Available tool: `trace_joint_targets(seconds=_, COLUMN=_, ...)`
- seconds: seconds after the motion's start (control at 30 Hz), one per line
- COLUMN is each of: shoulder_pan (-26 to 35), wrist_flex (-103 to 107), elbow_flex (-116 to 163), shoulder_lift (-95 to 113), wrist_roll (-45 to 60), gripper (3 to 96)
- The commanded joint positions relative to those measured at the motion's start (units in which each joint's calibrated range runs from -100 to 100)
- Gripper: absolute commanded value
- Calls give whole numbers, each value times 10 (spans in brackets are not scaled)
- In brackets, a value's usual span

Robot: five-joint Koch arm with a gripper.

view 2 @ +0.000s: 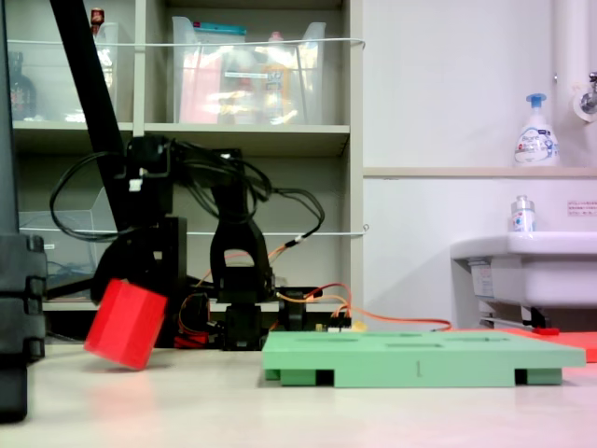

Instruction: Put the octagonal pillar block into the corresponding hole

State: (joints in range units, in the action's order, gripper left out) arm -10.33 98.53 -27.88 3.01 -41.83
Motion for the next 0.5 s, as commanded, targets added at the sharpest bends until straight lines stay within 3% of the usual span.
trace_joint_targets(seconds=0.03, shoulder_pan=16, wrist_flex=15, elbow_flex=11, shoulder_lift=126, wrist_roll=-17, gripper=415)
trace_joint_targets(seconds=0.27, shoulder_pan=70, wrist_flex=15, elbow_flex=50, shoulder_lift=301, wrist_roll=-70, gripper=415)
trace_joint_targets(seconds=0.5, shoulder_pan=165, wrist_flex=15, elbow_flex=59, shoulder_lift=319, wrist_roll=-167, gripper=408)
